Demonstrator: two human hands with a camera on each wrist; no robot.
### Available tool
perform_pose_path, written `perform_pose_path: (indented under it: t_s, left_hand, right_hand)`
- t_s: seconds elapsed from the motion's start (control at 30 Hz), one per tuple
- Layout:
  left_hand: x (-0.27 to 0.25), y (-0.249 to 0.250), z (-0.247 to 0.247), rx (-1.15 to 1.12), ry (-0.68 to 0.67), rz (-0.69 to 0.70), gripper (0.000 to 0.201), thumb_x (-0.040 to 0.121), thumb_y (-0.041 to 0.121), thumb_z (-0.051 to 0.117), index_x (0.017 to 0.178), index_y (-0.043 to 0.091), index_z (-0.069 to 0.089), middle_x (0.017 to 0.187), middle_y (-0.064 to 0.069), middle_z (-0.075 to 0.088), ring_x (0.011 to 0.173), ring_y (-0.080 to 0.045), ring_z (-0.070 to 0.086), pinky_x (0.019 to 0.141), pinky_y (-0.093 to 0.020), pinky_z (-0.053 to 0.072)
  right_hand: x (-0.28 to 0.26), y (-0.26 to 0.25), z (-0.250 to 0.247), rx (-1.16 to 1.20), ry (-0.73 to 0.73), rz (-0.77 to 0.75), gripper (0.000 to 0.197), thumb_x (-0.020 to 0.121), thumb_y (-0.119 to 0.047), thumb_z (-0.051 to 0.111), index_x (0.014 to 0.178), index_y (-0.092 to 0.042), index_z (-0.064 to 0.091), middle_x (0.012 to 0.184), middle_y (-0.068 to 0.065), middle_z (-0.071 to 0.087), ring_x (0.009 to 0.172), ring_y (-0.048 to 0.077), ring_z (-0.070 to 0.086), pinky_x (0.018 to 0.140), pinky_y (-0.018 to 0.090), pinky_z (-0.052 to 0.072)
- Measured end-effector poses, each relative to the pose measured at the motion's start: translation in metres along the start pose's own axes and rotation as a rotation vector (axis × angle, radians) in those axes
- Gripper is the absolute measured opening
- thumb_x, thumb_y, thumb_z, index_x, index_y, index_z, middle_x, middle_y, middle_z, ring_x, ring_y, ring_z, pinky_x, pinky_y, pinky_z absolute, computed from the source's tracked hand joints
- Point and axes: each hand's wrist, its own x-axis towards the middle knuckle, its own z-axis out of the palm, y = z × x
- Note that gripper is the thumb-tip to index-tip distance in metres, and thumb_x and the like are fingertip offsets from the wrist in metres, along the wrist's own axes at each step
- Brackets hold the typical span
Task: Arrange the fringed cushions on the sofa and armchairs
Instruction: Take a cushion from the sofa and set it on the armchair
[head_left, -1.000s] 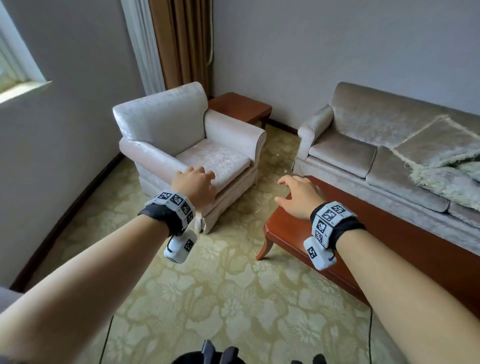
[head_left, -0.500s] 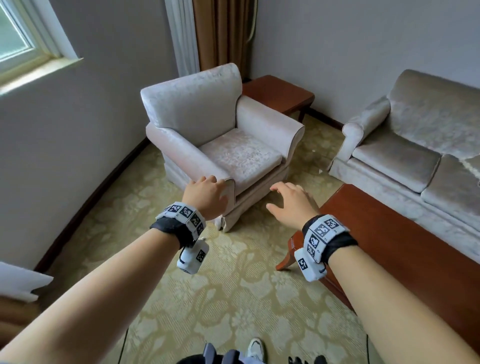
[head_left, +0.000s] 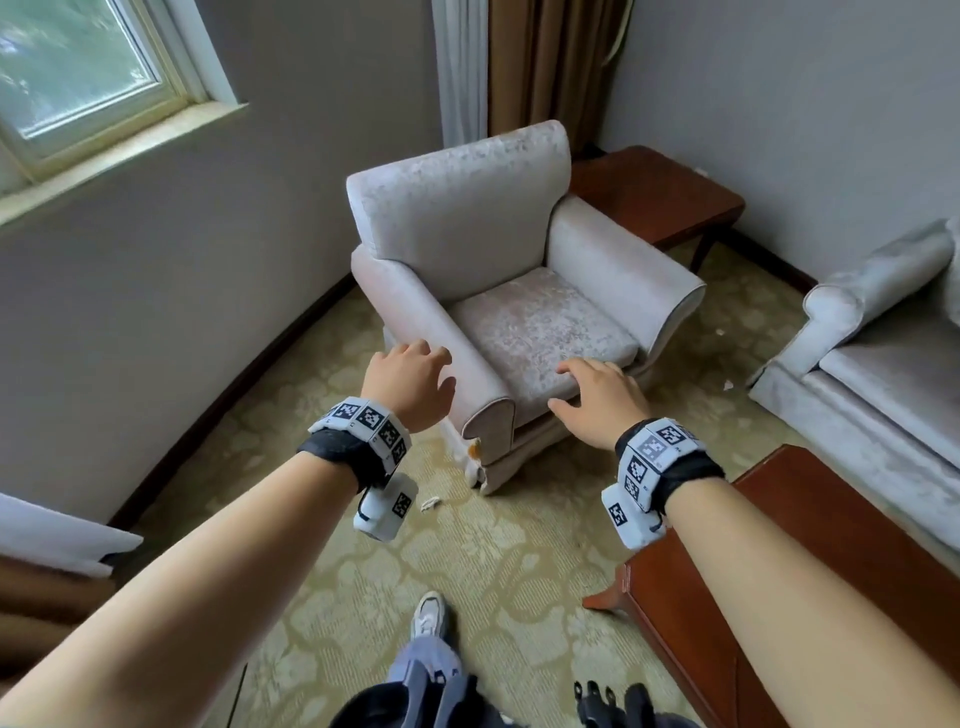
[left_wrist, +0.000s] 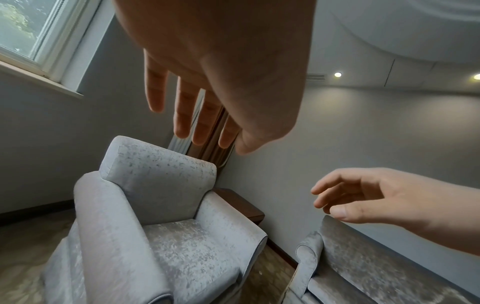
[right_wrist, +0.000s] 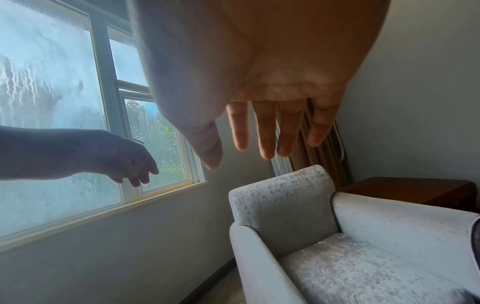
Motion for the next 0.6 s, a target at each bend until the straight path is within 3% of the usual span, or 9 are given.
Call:
perform_pose_path:
  t_s: [0.17,0.33,0.6]
  left_hand:
    - [0.102,0.013,0.005,-0.017,0.007,0.069,0.038,0.091,0.045,0.042,0.120,0.025,0.057,0.115,-0.003,0.061,0.106,-0.028,0.056,0.085,-0.041,0.044]
    - [0.201,0.055,0.001,-0.022,-0.011,0.258,0.040,0.091,0.049,0.043,0.123,0.028,0.056,0.121,-0.002,0.060,0.114,-0.028,0.054,0.090,-0.042,0.042]
    - [0.347,0.189,0.019,-0.063,-0.101,0.579,0.045,0.090,0.052,0.042,0.127,0.028,0.054,0.124,-0.002,0.059,0.113,-0.026,0.054,0.093,-0.044,0.042]
  right_hand:
    - [0.068,0.031,-0.018,0.008,0.038,0.061,0.041,0.086,-0.042,0.058,0.124,-0.031,0.049,0.132,-0.003,0.054,0.121,0.025,0.047,0.101,0.044,0.040]
    - [0.109,0.075,-0.048,-0.026,0.100,0.188,0.041,0.087,-0.043,0.058,0.125,-0.032,0.048,0.129,-0.003,0.055,0.120,0.026,0.047,0.097,0.042,0.040]
    - [0.136,0.200,-0.104,0.107,0.269,0.506,0.040,0.085,-0.043,0.061,0.122,-0.029,0.052,0.120,-0.001,0.058,0.110,0.023,0.053,0.091,0.040,0.046]
